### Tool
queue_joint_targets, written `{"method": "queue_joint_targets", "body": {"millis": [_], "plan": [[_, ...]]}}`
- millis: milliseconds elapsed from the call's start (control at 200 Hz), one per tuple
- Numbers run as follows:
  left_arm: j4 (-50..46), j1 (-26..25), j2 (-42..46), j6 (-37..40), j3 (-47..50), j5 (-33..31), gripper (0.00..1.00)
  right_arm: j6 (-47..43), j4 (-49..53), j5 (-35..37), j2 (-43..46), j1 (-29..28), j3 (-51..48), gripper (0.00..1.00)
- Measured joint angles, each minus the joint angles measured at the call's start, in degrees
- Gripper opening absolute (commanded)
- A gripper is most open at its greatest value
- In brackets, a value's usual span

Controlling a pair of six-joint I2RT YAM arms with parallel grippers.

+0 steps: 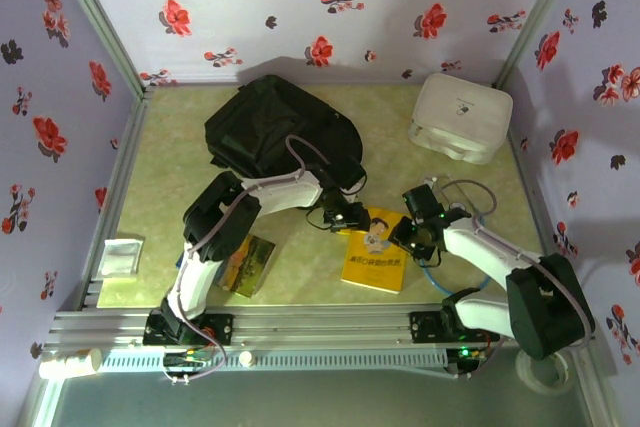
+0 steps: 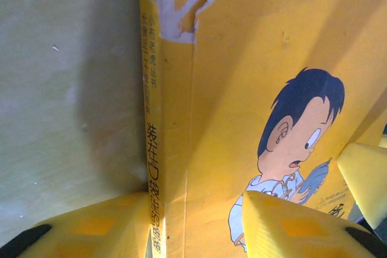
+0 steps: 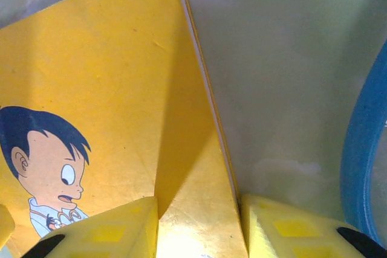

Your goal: Pack the student bag

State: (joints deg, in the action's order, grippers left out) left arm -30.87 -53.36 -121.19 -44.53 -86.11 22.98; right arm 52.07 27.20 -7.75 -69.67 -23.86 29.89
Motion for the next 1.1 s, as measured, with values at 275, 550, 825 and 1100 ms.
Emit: {"method": "queue_joint_targets", "body": {"millis": [275, 550, 825, 1100], "plan": [[-0.92, 0.17, 0.20, 0.09, -0.55, 0.20, 0.39, 0.00, -0.13, 0.02, -0.11, 0.00, 0.07, 0.36], [0.02, 0.26, 7.50, 0.28, -0.46, 0.66, 0.31, 1.07, -1.95, 0.02, -0.33, 0.00, 0.11, 0.34], [3.23, 0.28, 8.33, 0.37, 0.04, 3.21, 0.36, 2.16, -3.41, 0.04, -0.74, -0.04, 0.11, 0.34], [5.40, 0.35, 5.88, 2.08, 0.04, 4.26, 0.36, 2.21, -3.67, 0.04, -1.07, -0.04, 0.11, 0.33]]}}
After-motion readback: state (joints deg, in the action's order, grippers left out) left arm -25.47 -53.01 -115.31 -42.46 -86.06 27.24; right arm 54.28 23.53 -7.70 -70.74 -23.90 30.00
